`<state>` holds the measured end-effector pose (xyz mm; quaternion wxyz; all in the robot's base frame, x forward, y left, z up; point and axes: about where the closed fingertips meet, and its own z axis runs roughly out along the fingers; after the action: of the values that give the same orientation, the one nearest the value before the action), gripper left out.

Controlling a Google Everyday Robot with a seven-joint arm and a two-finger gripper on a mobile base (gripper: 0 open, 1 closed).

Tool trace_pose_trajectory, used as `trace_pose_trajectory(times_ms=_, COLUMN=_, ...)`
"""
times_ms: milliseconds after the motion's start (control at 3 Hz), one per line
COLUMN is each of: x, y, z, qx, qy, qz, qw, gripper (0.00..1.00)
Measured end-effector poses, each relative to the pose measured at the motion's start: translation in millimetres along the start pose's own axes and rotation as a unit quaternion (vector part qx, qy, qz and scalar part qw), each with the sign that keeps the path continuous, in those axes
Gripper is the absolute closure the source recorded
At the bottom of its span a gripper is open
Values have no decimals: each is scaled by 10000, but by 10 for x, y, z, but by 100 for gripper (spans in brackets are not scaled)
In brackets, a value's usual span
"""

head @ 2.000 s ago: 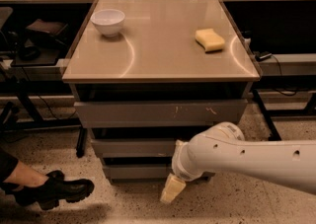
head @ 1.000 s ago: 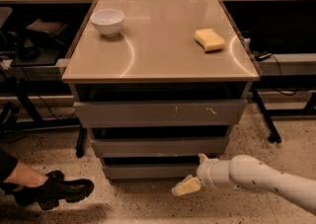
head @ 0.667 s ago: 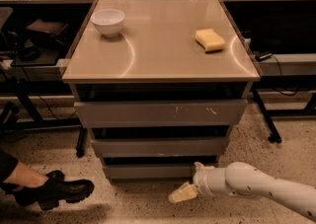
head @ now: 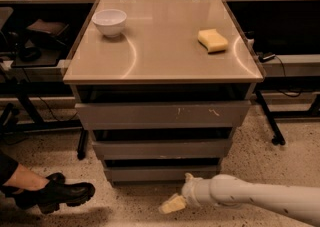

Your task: Open bottom drawer

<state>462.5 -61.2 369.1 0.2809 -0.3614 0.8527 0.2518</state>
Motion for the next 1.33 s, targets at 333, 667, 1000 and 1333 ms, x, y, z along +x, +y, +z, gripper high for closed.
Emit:
trace_pose_trajectory(times_ms=333, x=-164, y=-95, z=134, qx=247, qy=-199, qz=-72, qw=9995, gripper=0)
trace_pose_trajectory(times_ms=667, x=-160, y=-100, z=128, qx=253, qy=-200, qz=-66, qw=9995, gripper=0)
trace_pose_trajectory(times_ms=1000, x=-163, y=-189, z=231, qx=514, qy=-193, qz=-62, qw=9985, gripper=0)
trace_pose_trajectory(times_ms=1333, x=159, y=-274, z=199, qx=1011, qy=366, qz=-65, qw=9942, gripper=0)
